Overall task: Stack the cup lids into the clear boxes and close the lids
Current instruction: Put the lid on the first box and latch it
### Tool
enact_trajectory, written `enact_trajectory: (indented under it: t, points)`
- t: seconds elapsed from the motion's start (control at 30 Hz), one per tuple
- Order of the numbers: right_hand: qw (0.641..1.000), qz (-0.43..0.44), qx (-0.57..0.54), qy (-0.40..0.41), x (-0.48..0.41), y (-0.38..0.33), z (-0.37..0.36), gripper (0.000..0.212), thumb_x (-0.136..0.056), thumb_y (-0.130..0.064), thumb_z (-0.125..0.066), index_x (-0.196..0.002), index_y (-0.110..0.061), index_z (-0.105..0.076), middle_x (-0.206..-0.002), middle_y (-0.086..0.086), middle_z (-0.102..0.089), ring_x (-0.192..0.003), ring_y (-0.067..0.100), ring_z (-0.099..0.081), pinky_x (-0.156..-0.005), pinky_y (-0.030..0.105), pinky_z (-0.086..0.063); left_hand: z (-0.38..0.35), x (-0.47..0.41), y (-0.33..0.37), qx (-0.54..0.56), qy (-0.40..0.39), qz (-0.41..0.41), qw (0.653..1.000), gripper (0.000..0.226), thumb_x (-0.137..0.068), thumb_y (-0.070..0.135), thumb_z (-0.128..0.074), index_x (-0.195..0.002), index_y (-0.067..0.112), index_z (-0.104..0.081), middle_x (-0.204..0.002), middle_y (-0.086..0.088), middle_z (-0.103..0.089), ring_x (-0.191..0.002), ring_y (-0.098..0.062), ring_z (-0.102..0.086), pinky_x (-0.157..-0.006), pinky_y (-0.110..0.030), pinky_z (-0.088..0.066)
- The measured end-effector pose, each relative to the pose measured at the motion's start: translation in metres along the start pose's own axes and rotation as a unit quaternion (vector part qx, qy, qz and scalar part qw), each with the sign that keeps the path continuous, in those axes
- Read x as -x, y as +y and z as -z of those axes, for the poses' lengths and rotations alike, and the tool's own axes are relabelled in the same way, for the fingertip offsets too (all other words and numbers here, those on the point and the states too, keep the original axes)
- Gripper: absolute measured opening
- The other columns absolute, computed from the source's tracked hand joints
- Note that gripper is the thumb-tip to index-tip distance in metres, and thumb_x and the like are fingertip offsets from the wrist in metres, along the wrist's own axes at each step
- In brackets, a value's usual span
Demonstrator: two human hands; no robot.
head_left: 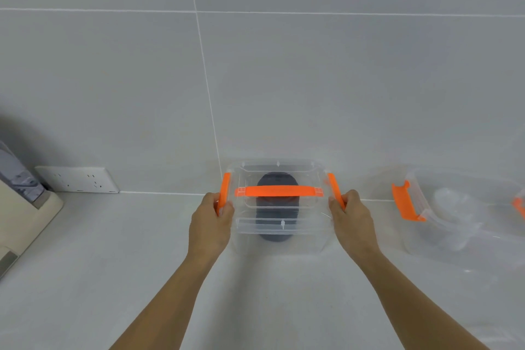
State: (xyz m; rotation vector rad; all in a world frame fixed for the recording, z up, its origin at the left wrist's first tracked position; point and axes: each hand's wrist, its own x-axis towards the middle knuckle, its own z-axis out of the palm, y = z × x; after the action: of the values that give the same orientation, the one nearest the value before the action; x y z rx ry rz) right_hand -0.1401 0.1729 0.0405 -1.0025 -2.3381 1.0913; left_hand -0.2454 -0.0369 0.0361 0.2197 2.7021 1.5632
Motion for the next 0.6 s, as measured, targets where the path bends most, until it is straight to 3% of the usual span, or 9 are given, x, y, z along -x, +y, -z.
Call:
enact_trajectory:
  t: [0.17, 0.37, 0.6]
  points:
    - [0.999, 0.003, 0.035, -0.013, -0.002, -0.003, 0.001, 0.022, -0.097, -0.028, -0.040, -0.087, -0.008, -0.041, -0.066, 0.003, -0.046, -0.055, 0.015, -0.044, -0.048, 0.028, -0.031, -0.002, -0.002, -0.002, -0.056, 0.004, -0.018, 0.998, 0.015, -0.095, 0.026, -0.046, -0.093, 0.012, -0.050, -0.065, 0.002, -0.050, -0.052, -0.011, -0.045, -0.048, -0.022, -0.036]
    - [1.000, -0.008, 0.021, -0.008, -0.003, -0.001, 0.000, 0.024, -0.096, -0.033, -0.042, -0.090, -0.009, -0.042, -0.066, 0.001, -0.048, -0.056, 0.014, -0.046, -0.048, 0.028, -0.032, -0.003, -0.001, 0.000, -0.055, 0.003, -0.014, 0.998, 0.018, -0.096, 0.029, -0.043, -0.102, 0.014, -0.050, -0.075, -0.001, -0.054, -0.056, -0.012, -0.049, -0.049, -0.021, -0.038]
    - [0.996, -0.006, 0.085, -0.039, -0.007, -0.004, 0.012, 0.039, -0.092, -0.048, -0.041, -0.095, -0.009, -0.047, -0.078, 0.005, -0.058, -0.067, 0.022, -0.054, -0.055, 0.032, -0.037, 0.010, 0.000, 0.009, -0.143, -0.022, -0.006, 0.989, 0.037, -0.094, 0.042, -0.041, -0.117, 0.015, -0.051, -0.090, 0.003, -0.057, -0.074, -0.019, -0.056, -0.067, -0.031, -0.044]
